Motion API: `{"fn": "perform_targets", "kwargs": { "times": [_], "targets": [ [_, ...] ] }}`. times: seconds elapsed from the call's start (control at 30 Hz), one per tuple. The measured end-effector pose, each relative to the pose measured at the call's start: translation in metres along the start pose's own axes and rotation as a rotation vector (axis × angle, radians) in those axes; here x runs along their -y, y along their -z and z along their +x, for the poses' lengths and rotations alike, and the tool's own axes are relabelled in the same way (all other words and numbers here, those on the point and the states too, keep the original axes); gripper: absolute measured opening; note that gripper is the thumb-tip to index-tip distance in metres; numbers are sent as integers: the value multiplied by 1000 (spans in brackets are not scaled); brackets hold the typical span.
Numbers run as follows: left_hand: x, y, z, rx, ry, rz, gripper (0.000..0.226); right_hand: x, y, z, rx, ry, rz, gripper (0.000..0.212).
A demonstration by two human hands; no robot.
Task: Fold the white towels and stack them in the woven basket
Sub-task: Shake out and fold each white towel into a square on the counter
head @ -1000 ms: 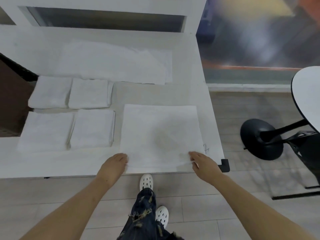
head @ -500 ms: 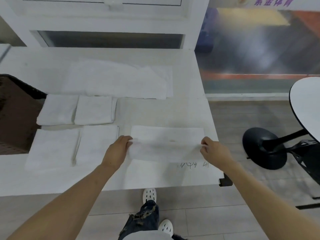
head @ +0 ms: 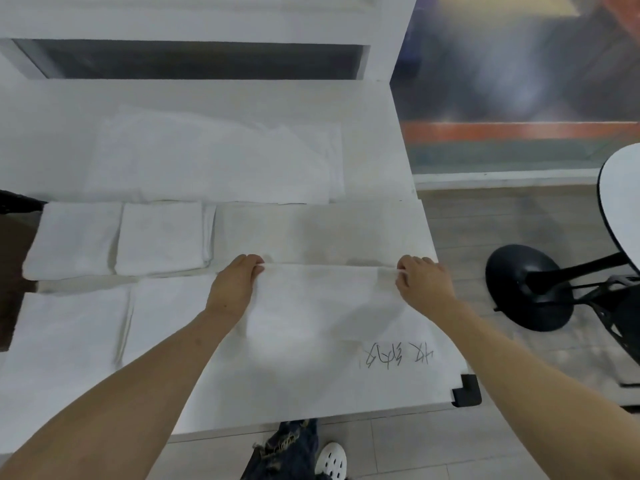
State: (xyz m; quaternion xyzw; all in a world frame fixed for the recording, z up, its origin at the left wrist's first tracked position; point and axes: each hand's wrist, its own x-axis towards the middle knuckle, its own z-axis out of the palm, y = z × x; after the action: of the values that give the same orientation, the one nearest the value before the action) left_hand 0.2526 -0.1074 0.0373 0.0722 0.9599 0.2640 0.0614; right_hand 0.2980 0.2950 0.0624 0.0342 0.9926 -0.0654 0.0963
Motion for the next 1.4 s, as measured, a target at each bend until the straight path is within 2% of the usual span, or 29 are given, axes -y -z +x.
{"fn": "perform_targets", "kwargs": {
  "times": [0.13,0.2,0.33,0.4,0.5,0.63,0.77,0.93,1.07,1.13,1.2,1.27,1.33,1.4],
  "targets": [
    [-3,-13,8,-63,-8,69,29,14,-26,2,14,49,62,41],
    [-6,-21,5,-59,-81,154,29,28,-36,0,54,157,66,45],
    [-10,-43,-16,69,-269,285,32,53,-49,6,241,320,22,58],
    [-9,-56,-32,183,-310,346,47,59,-53,9,333,342,-13,63],
    [-7,-70,-40,308,-280,434,57,62,-57,8,346,295,-49,68],
    [-14,-69,-17,294,-205,492,62,66,-58,-1,317,168,-86,69],
    [-20,-59,1,220,-49,474,55,76,-56,-14,354,62,1,68],
    [-36,-56,3,214,176,257,56,82,-59,-24,390,37,113,71],
    [-50,-66,20,121,484,-348,67,80,-62,-25,372,34,148,71],
    [-59,-67,29,48,626,-578,80,78,-66,-25,364,33,156,71],
    [-63,-69,38,-10,767,-758,83,75,-68,-25,356,41,163,71],
    [-63,-69,46,-21,840,-878,63,71,-67,-25,349,54,160,70],
    [-68,-65,47,13,761,-886,36,66,-64,-23,316,53,174,67],
    [-80,-54,46,65,652,-879,25,64,-58,-17,253,19,284,64]
  ]
}}
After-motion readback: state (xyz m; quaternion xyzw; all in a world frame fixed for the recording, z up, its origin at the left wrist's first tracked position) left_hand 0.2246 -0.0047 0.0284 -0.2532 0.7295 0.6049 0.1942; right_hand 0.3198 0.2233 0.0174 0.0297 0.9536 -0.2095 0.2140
